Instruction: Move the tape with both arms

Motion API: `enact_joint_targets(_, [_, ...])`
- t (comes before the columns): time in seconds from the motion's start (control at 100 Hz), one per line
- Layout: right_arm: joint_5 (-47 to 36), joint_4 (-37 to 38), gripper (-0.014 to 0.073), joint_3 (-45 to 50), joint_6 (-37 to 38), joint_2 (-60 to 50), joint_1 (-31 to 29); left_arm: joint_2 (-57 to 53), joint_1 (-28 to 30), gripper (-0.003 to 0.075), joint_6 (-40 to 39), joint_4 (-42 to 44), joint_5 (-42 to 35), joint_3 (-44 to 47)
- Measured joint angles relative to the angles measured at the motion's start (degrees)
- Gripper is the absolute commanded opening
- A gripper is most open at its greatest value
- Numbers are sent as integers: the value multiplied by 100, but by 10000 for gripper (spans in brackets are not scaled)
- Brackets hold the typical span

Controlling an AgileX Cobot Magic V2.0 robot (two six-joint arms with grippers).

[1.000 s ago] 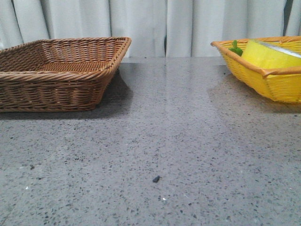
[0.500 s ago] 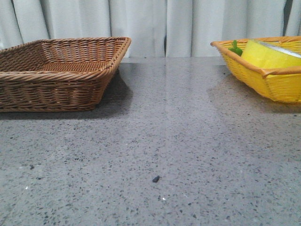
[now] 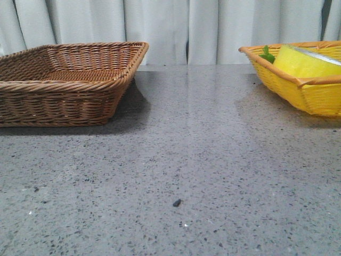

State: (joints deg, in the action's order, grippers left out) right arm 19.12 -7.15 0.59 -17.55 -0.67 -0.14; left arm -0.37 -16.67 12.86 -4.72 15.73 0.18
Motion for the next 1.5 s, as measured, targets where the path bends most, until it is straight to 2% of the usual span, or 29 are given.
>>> enact_joint_targets(1.2, [9, 99, -66, 0, 0, 0, 0, 0, 0, -21, 0, 0, 0, 0])
enact_joint_targets(1.34, [-247, 480, -66, 0, 0, 0, 0, 0, 0, -21, 0, 0, 0, 0])
enact_joint_targets(1.5, [-950, 568, -66, 0, -4, 0, 0, 0, 0, -21, 0, 0, 0, 0])
